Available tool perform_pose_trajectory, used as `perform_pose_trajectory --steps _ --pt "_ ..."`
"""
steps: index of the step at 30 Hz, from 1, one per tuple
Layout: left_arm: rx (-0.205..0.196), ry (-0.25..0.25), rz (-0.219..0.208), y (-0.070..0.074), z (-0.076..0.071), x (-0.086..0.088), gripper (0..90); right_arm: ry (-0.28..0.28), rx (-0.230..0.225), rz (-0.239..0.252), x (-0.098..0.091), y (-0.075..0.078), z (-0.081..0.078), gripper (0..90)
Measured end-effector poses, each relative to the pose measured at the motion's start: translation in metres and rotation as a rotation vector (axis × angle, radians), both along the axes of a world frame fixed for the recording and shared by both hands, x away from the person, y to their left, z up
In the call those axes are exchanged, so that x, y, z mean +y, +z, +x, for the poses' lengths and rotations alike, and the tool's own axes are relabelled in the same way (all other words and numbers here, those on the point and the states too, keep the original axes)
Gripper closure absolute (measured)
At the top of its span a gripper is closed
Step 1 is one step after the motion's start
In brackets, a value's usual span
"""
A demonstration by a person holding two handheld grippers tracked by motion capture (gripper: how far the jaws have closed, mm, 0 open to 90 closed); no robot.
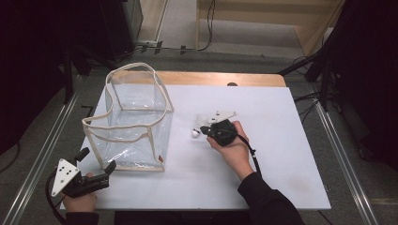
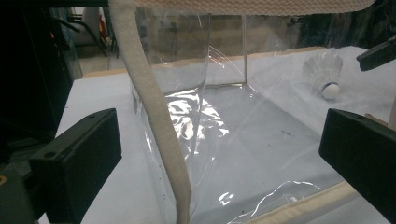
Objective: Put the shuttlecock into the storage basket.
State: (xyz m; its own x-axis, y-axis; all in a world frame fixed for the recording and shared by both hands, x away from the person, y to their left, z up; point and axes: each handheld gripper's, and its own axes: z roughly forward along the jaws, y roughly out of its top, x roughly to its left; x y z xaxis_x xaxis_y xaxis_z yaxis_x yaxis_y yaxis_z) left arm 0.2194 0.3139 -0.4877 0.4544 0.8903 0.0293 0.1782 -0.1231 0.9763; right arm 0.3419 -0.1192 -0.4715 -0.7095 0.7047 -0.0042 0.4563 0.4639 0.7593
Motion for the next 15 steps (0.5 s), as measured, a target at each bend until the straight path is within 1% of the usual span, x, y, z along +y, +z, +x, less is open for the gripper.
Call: perform_pose_trajectory --steps 4,7,8,9,10,12,14,15 --pt "0.001 -0.001 -0.002 0.0 0.0 0.0 0.0 0.016 0.005 -0.004 0.015 -0.003 0.002 87.3" --pt "0.001 -0.002 -0.002 0.0 0.0 0.0 0.0 0.023 0.014 -0.009 0.031 -0.007 0.005 87.3" --pt "0.001 -0.002 -0.002 0.0 0.0 0.0 0.0 0.032 0.011 -0.02 0.043 -0.013 0.009 87.3" --pt "0.001 -0.002 -0.002 0.0 0.0 0.0 0.0 0.032 0.011 -0.02 0.043 -0.013 0.009 87.3" --pt "0.001 -0.003 -0.002 0.0 0.0 0.0 0.0 0.028 0.018 -0.029 0.046 -0.014 0.009 87.3" --pt "0.0 -0.003 -0.003 0.0 0.0 0.0 0.0 0.013 0.028 -0.035 0.061 -0.023 0.014 87.3" --pt "0.001 -0.003 -0.004 0.0 0.0 0.001 0.0 0.011 0.031 -0.032 0.063 -0.024 0.015 87.3" --pt "0.0 -0.003 -0.004 0.0 0.0 0.001 0.0 0.0 0.034 -0.024 0.066 -0.026 0.016 87.3"
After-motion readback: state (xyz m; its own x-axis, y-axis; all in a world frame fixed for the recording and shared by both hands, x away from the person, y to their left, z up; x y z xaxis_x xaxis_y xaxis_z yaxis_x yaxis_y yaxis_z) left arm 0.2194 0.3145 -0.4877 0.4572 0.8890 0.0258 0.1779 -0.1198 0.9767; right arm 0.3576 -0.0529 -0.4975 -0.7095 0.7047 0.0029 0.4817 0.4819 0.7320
